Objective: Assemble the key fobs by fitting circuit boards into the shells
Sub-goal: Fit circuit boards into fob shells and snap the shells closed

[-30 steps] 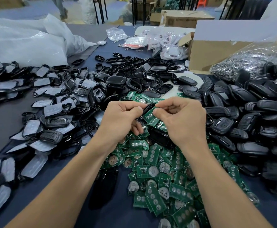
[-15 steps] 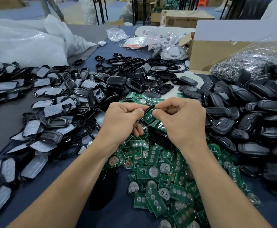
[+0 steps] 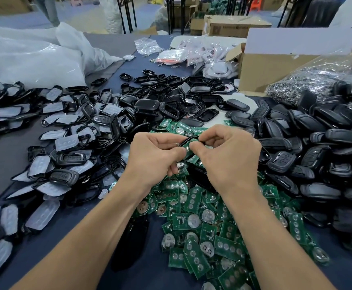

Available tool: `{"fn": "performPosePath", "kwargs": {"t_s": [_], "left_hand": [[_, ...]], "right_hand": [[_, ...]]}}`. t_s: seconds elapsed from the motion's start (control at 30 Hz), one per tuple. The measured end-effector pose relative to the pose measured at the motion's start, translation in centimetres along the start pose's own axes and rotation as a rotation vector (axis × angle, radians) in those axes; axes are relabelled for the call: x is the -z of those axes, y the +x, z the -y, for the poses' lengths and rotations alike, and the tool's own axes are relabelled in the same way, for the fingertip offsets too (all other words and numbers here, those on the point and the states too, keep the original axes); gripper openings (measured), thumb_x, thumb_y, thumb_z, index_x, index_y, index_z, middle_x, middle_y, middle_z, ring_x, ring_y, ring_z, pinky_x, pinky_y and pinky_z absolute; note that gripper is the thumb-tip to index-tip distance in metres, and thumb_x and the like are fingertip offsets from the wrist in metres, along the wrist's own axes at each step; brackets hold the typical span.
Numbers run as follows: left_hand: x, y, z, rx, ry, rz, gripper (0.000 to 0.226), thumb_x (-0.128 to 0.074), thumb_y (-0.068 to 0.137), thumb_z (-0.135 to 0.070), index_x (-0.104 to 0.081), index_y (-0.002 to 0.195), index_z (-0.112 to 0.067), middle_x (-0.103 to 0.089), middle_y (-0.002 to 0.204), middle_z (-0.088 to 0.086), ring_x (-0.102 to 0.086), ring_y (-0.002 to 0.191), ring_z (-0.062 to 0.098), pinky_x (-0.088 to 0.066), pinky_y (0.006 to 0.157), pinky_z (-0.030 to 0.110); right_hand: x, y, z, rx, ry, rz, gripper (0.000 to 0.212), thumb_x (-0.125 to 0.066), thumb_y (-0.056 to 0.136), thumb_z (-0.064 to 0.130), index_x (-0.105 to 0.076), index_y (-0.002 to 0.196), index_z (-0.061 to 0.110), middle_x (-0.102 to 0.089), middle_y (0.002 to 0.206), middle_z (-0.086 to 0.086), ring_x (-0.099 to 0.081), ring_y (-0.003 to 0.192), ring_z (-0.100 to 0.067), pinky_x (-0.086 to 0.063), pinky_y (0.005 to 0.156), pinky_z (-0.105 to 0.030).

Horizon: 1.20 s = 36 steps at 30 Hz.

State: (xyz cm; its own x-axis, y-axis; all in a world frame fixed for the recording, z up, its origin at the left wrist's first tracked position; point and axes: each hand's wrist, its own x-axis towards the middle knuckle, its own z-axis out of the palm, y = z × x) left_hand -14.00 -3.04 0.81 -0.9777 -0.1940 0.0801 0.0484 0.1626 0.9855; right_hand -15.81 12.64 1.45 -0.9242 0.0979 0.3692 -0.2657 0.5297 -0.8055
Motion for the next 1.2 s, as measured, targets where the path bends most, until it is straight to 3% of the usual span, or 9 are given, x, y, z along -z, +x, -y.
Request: {"fn": "performPosePath", "kwargs": {"t_s": [0.1, 0.3, 0.5, 0.63, 0.7, 0.83, 0.97, 1.1, 1.2], "left_hand": [[0.1, 0.0, 0.0, 0.024, -0.071, -0.032, 0.021, -0.080, 0.083, 0.008, -0.081, 0.096, -0.008, -0.073, 0.060, 0.005, -0.054, 0.034, 0.012, -0.039, 0.036, 0.018], [-0.1, 0.1, -0.2, 0.039, -0.139, -0.053, 0.023, -0.080, 0.082, 0.007, -0.079, 0.092, -0.013, -0.076, 0.066, 0.009, -0.058, 0.038, 0.016, -0.044, 0.039, 0.022], [-0.3, -0.9, -0.6, -0.196, 0.337, -0.035, 0.016, -0.075, 0.081, -0.034, -0.078, 0.085, -0.050, -0.076, 0.078, -0.023, -0.074, 0.073, 0.002, -0.061, 0.066, 0.026], [-0.1, -0.6, -0.6, -0.195, 0.356, -0.117, 0.023, -0.084, 0.082, -0.027, -0.079, 0.086, -0.048, -0.074, 0.082, -0.034, -0.071, 0.078, -0.012, -0.057, 0.073, 0.010], [0.3, -0.1, -0.5, -0.148, 0.275, -0.224, 0.033, -0.085, 0.084, -0.019, -0.076, 0.083, -0.051, -0.072, 0.078, -0.036, -0.071, 0.075, -0.012, -0.056, 0.069, 0.009], [3.2, 2.0, -0.2, -0.016, -0.076, -0.528, 0.020, -0.076, 0.092, -0.011, -0.072, 0.089, -0.030, -0.077, 0.079, -0.018, -0.072, 0.067, 0.000, -0.056, 0.061, 0.014], [7.1, 3.4, 0.0, 0.016, -0.374, -0.756, 0.007, -0.062, 0.102, -0.011, -0.061, 0.096, -0.009, -0.070, 0.087, 0.003, -0.066, 0.054, 0.008, -0.057, 0.058, 0.024], [9.4, 4.4, 0.5, 0.045, -0.458, -0.885, 0.005, -0.057, 0.102, -0.010, -0.057, 0.097, -0.009, -0.066, 0.088, 0.012, -0.061, 0.049, 0.015, -0.050, 0.049, 0.026], [9.8, 4.6, 0.8, 0.091, -0.510, -0.919, 0.004, -0.059, 0.098, -0.008, -0.058, 0.094, -0.006, -0.067, 0.087, 0.015, -0.059, 0.047, 0.017, -0.047, 0.047, 0.026]], "right_hand": [[0.1, 0.2, -0.3, -0.090, 0.060, 0.008, 0.024, -0.091, 0.071, 0.036, -0.076, 0.090, 0.035, -0.068, 0.074, 0.016, -0.063, 0.068, -0.001, -0.046, 0.062, -0.010], [0.3, 0.6, -0.1, -0.257, 0.550, 0.238, 0.020, -0.075, 0.089, 0.002, -0.078, 0.085, 0.021, -0.071, 0.065, -0.005, -0.062, 0.058, -0.018, -0.053, 0.056, -0.029], [0.0, 0.5, -0.6, -0.229, 0.407, 0.210, 0.015, -0.079, 0.083, 0.007, -0.079, 0.083, 0.022, -0.071, 0.060, -0.001, -0.060, 0.051, -0.011, -0.049, 0.055, -0.028], [-0.4, 0.2, -0.2, -0.188, 0.363, 0.189, 0.017, -0.078, 0.085, 0.009, -0.079, 0.086, 0.027, -0.073, 0.064, 0.003, -0.064, 0.051, -0.013, -0.054, 0.055, -0.033], [-0.8, -0.2, 0.0, -0.159, 0.294, 0.185, 0.022, -0.076, 0.088, 0.012, -0.079, 0.091, 0.033, -0.076, 0.071, 0.011, -0.069, 0.055, -0.018, -0.061, 0.060, -0.036], [-1.2, -0.7, 0.7, -0.028, 0.119, 0.233, 0.023, -0.073, 0.092, 0.018, -0.079, 0.108, 0.033, -0.074, 0.087, 0.024, -0.069, 0.080, 0.005, -0.052, 0.072, -0.006], [-3.1, 0.1, 3.0, 0.103, -0.028, 0.323, 0.027, -0.069, 0.095, 0.016, -0.078, 0.117, 0.028, -0.076, 0.105, 0.014, -0.063, 0.073, 0.004, -0.043, 0.069, 0.003], [-6.7, 2.5, 5.8, 0.236, -0.180, 0.377, 0.033, -0.065, 0.090, 0.006, -0.078, 0.114, 0.025, -0.070, 0.114, -0.007, -0.062, 0.089, -0.016, -0.056, 0.089, -0.032], [-9.5, 4.3, 6.6, 0.273, -0.349, 0.442, 0.045, -0.059, 0.086, 0.000, -0.072, 0.119, 0.027, -0.055, 0.116, -0.013, -0.060, 0.097, -0.035, -0.048, 0.081, -0.036]]}}
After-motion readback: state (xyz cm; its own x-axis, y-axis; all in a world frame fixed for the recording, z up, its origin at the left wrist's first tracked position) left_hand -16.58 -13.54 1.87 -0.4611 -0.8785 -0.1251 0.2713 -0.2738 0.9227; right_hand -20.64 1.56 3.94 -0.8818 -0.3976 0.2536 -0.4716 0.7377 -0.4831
